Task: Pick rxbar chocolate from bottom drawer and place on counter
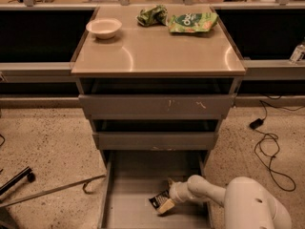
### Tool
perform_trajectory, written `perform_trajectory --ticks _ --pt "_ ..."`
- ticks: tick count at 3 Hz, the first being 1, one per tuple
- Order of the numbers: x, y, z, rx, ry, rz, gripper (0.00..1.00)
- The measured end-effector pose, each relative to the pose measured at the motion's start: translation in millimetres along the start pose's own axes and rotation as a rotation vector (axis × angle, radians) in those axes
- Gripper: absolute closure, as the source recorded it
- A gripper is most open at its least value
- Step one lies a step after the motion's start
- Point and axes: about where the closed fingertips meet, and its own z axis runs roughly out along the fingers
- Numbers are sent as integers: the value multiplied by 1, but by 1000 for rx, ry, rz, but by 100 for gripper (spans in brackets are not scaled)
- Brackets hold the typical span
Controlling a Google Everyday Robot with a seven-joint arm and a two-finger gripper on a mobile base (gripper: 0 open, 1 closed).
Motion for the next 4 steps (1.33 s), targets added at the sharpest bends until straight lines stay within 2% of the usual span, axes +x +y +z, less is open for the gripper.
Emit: perform_trajectory --ticks 1,2,3,4 --pt "3 0 4 46 61 -30 0" --pt "3 0 4 46 61 -29 0" --pt "8 0 6 25 17 1 0" --pt "7 0 6 20 21 -4 18"
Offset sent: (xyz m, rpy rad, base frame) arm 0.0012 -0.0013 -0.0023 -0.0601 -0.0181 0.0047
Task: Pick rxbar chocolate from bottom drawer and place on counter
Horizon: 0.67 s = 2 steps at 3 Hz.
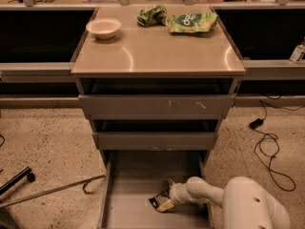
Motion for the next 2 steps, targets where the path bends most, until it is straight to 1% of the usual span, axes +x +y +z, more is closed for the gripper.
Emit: perform_trajectory --ticks 1,2 --pt "0 0 0 0 1 0 42" --pt "0 0 0 0 1 0 64"
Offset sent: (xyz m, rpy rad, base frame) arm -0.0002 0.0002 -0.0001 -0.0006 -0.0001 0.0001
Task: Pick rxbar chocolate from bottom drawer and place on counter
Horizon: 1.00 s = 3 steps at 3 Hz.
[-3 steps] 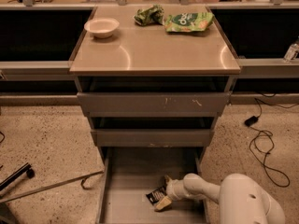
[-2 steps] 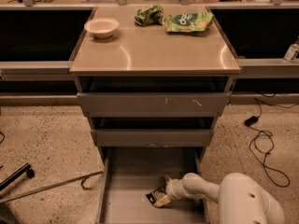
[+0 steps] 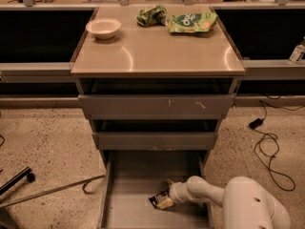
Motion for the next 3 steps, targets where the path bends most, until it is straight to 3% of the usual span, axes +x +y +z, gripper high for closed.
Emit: perform_trajectory --ticks 1,2,3 --pt "-6 1 -7 0 0 0 89" --pt "-9 1 -10 0 0 0 100" --pt "-9 1 -10 0 0 0 100"
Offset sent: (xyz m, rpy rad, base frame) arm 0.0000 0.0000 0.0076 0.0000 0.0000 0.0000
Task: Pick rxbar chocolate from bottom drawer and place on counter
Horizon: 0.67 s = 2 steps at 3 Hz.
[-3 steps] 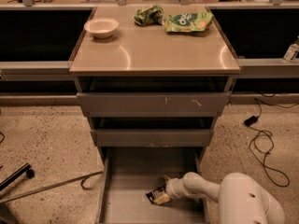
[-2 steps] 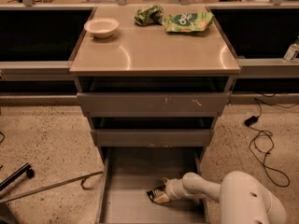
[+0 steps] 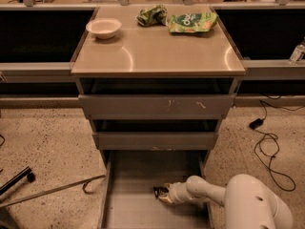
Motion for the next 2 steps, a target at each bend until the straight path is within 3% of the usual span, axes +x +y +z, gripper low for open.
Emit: perform_trajectory --ticks 1,2 --pt "-14 2 -8 -8 0 -3 100" --pt "-60 5 -32 -67 -16 -14 100"
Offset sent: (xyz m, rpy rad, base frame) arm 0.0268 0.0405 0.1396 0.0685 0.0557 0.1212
